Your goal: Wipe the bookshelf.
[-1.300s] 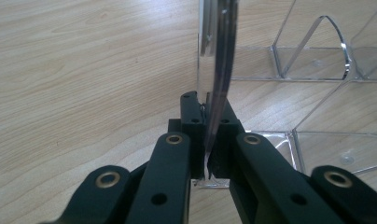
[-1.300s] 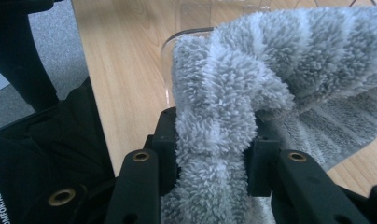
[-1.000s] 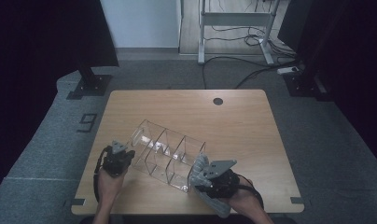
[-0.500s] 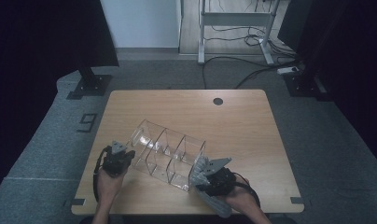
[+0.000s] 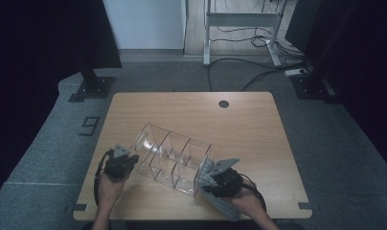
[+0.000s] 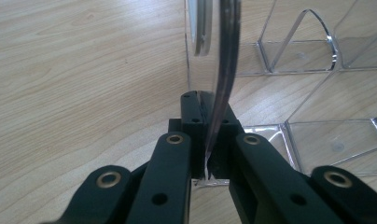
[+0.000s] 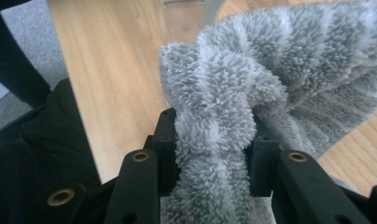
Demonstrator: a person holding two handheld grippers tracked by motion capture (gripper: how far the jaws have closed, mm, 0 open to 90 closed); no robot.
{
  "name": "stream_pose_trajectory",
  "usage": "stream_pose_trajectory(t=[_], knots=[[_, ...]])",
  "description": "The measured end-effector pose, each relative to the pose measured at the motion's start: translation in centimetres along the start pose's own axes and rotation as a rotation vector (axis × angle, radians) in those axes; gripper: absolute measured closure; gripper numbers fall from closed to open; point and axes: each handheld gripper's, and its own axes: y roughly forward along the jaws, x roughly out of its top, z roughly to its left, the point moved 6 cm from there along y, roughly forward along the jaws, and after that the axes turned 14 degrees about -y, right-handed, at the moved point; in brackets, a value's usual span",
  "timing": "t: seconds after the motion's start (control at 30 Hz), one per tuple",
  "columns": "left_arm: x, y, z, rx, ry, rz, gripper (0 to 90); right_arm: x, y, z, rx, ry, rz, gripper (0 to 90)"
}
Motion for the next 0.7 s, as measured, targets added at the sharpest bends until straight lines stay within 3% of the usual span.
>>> stream_pose_trajectory(t=[0.7], knots=[[0.0,0.0,0.1,-0.007,0.006,0.002,87.5,-0.8,0.3,-5.1,-0.12,0.103,0.024,63.1]])
